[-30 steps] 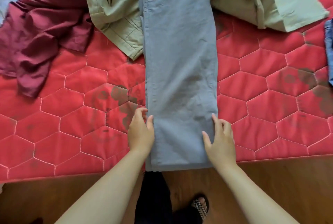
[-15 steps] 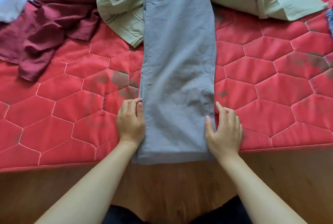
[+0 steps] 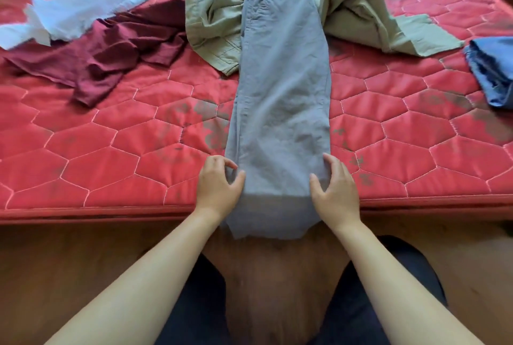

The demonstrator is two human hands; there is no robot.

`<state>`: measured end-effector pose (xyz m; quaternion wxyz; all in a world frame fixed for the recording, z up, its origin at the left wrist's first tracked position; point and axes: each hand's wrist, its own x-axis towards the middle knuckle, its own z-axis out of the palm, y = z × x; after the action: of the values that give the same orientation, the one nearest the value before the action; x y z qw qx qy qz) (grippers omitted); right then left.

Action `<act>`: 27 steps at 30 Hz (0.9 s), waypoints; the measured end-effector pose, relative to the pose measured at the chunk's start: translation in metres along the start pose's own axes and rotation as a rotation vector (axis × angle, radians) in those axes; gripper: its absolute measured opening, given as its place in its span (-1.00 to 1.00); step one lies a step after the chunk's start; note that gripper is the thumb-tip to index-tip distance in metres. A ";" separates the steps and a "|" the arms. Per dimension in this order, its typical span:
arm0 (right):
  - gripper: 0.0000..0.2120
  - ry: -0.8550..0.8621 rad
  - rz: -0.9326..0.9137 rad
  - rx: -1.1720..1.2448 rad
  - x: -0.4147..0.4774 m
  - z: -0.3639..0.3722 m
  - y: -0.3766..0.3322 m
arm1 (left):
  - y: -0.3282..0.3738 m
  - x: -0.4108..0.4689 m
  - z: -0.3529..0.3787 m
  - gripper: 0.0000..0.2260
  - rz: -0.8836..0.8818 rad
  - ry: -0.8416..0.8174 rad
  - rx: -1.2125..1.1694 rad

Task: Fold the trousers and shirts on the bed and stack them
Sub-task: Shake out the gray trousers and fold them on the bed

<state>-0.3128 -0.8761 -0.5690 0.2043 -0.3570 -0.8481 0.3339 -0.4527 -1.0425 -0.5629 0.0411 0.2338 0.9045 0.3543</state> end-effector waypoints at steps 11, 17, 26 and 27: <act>-0.66 -0.016 0.108 0.130 -0.029 -0.018 0.001 | 0.000 -0.031 -0.008 -0.70 -0.182 0.003 0.058; -0.63 -0.022 0.082 0.080 -0.035 -0.019 0.004 | 0.000 -0.035 -0.006 -0.84 -0.191 0.059 0.048; -0.57 -0.024 -0.033 0.060 -0.037 -0.010 -0.006 | -0.003 -0.031 -0.016 -0.91 -0.175 0.070 -0.002; -0.54 -0.041 -0.025 0.032 -0.037 -0.008 -0.006 | -0.003 -0.030 -0.014 -0.90 -0.175 0.050 0.026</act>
<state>-0.2864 -0.9035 -0.5634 0.1964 -0.3363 -0.8511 0.3520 -0.4307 -1.0673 -0.5571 0.0464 0.1453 0.9267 0.3434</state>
